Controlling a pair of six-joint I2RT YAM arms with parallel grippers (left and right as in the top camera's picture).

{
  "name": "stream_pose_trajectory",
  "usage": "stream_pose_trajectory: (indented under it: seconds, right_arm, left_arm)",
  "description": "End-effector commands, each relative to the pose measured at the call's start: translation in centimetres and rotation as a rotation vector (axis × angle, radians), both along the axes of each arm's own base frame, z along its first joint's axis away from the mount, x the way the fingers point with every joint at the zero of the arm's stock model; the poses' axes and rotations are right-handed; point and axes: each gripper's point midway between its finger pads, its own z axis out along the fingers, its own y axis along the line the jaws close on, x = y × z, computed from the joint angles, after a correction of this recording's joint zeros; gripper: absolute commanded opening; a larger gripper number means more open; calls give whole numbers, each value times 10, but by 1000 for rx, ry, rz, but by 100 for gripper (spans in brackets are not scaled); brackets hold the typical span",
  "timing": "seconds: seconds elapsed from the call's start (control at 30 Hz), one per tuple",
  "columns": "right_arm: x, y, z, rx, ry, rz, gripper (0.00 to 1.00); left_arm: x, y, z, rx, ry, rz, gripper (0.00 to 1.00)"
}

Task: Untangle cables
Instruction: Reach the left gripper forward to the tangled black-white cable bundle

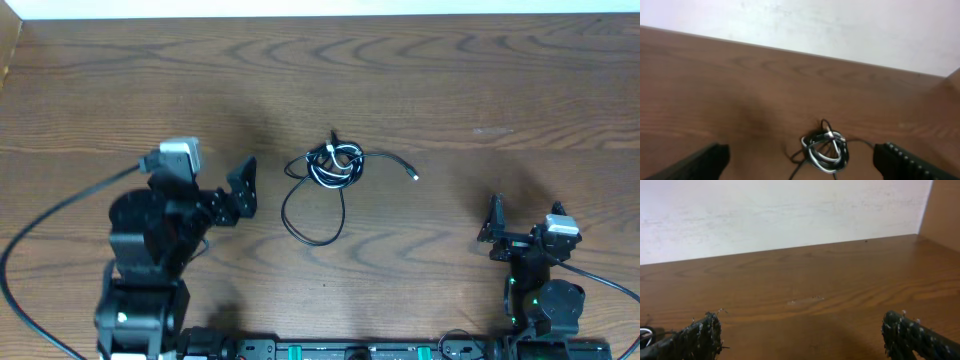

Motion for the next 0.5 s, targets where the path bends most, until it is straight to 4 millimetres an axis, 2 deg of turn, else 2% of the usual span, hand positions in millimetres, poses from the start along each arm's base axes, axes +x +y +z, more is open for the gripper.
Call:
stream_pose_trajectory:
  seconds: [0.0, 0.1, 0.2, 0.33, 0.47]
  right_arm:
    - [0, -1, 0, -9, -3, -5, 99]
    - [0, -1, 0, -9, -3, -5, 99]
    - [0, -1, 0, -9, -3, -5, 99]
    - [0, -1, 0, -9, -3, -5, 99]
    - [0, -1, 0, -9, -3, -5, 99]
  left_arm:
    - [5, -6, 20, -5, 32, -25, 96]
    - [9, -23, 27, 2, 100, -82, 96]
    - [12, -44, 26, 18, 151, -144, 96]
    - [18, -80, 9, 66, 209, -236, 96]
    - [21, -97, -15, 82, 291, -283, 96]
